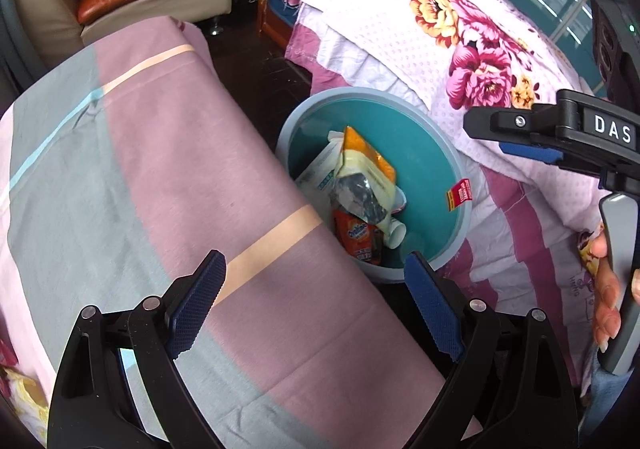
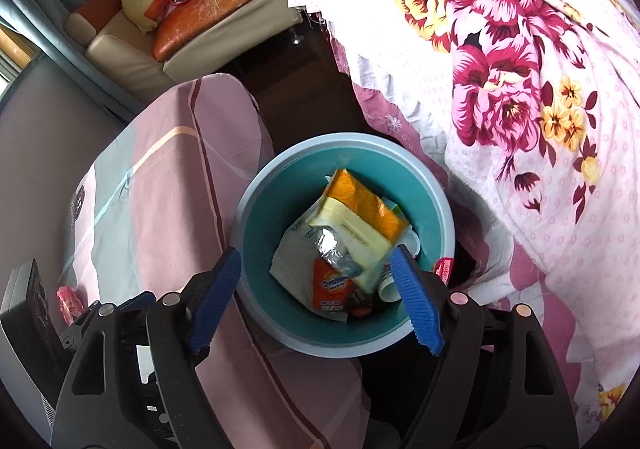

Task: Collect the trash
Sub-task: 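Move both tools back to the bed toward the pink wafer wrapper and napkin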

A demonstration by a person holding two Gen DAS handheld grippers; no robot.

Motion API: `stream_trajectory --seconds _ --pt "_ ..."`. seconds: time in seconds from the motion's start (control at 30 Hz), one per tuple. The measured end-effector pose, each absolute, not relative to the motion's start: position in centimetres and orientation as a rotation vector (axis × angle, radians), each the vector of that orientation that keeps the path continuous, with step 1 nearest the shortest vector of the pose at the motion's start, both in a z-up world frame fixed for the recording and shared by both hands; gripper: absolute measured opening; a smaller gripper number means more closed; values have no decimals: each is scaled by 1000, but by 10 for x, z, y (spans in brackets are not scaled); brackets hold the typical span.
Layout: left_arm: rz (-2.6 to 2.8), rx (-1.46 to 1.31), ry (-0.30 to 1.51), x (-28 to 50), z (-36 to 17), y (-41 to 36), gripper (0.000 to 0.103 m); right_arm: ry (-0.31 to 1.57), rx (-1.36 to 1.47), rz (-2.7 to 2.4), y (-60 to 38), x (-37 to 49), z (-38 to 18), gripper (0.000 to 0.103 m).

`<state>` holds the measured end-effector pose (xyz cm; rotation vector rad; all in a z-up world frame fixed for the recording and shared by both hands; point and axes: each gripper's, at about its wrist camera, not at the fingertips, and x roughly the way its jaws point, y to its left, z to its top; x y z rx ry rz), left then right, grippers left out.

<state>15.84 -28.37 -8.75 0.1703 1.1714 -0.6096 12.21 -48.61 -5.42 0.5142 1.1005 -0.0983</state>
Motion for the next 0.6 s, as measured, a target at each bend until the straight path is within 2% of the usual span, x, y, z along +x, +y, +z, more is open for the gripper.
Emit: stream_trajectory --seconds 0.6 --pt "-525 66 1139 134 -70 -193 91 1131 406 -13 -409 112 -32 78"
